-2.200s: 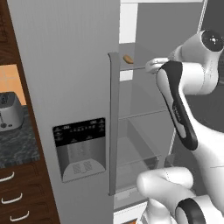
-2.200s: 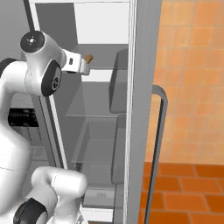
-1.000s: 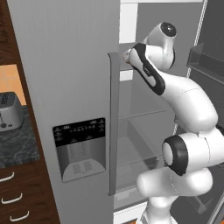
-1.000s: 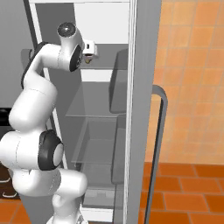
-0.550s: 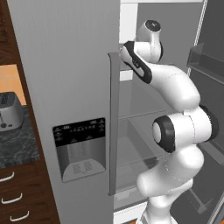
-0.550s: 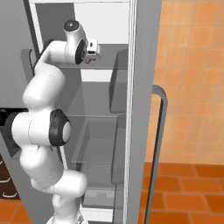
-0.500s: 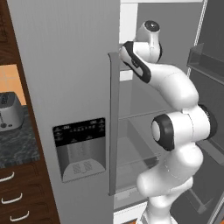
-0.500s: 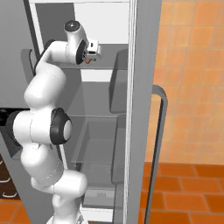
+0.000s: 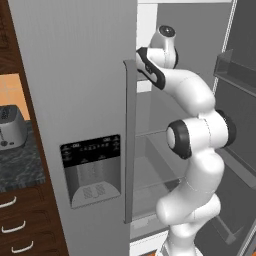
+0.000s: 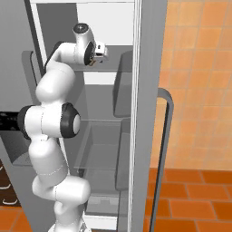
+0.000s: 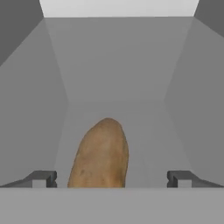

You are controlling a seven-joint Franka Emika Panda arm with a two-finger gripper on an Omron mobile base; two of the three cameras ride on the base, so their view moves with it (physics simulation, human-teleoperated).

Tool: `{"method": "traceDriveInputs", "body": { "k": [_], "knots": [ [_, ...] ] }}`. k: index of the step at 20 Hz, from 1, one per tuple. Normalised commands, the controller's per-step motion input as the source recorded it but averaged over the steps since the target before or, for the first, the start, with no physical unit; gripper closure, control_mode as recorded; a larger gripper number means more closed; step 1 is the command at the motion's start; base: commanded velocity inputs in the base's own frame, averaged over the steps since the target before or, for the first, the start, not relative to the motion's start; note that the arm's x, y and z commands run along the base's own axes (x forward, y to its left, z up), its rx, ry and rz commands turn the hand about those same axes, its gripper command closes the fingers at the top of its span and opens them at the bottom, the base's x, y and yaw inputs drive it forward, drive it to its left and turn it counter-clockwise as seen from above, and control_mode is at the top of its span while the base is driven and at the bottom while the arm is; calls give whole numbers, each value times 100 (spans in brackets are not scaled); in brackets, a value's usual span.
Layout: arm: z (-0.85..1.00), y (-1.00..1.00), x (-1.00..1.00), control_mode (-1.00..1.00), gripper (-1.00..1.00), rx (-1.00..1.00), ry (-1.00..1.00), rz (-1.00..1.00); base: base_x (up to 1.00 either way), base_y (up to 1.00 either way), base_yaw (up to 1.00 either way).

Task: Place one sweet potato and one chicken drumstick in each tupperware on the nearby counter, to pack two identical lunches.

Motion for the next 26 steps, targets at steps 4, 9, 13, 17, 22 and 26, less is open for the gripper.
{"method": "traceDriveInputs", "body": {
  "k": [4,9,13,17,22,26],
  "knots": [
    [-35,0,2,-100,-100,0,1,0,0,0,0],
    [-36,0,0,-100,-100,0,2,0,0,0,0],
    [-3,0,0,-100,100,0,2,0,0,0,0],
    [0,0,0,-100,100,0,3,0,0,0,0],
    [-6,-7,-54,-100,100,1,1,-3,0,0,0],
    [0,-20,-100,-100,100,9,-22,0,0,0,0]
  ]
}}
